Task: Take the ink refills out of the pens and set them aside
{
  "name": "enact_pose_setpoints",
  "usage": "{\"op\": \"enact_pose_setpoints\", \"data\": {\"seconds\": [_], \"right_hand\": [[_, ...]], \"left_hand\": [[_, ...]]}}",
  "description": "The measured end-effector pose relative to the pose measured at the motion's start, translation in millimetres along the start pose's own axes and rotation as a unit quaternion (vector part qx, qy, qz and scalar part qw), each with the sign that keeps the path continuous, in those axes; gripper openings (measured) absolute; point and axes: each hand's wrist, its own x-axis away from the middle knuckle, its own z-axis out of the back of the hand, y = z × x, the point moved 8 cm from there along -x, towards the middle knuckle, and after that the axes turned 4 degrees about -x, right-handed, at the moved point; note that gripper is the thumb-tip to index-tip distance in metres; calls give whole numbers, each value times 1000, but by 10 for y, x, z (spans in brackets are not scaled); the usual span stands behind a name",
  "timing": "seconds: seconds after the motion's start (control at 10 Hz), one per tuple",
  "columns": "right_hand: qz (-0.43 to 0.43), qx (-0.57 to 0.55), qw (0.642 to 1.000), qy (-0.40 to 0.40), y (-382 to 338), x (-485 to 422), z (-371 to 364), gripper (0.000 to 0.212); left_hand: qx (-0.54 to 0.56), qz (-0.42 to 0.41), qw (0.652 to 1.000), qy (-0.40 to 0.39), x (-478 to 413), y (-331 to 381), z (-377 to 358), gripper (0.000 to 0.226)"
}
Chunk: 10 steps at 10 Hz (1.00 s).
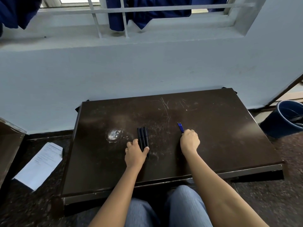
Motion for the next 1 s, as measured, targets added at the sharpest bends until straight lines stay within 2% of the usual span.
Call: {"op": "enact_pose_setpoints", "data": {"seconds": [0.7,1.0], "right_hand": [[-8,19,1000,-19,-86,56,7,22],[-23,-57,998,-1,-9,78,146,22]], "left_hand": [[-1,3,1000,1,-13,-7,5,64],[7,4,1000,11,60,-12,109,64]]}}
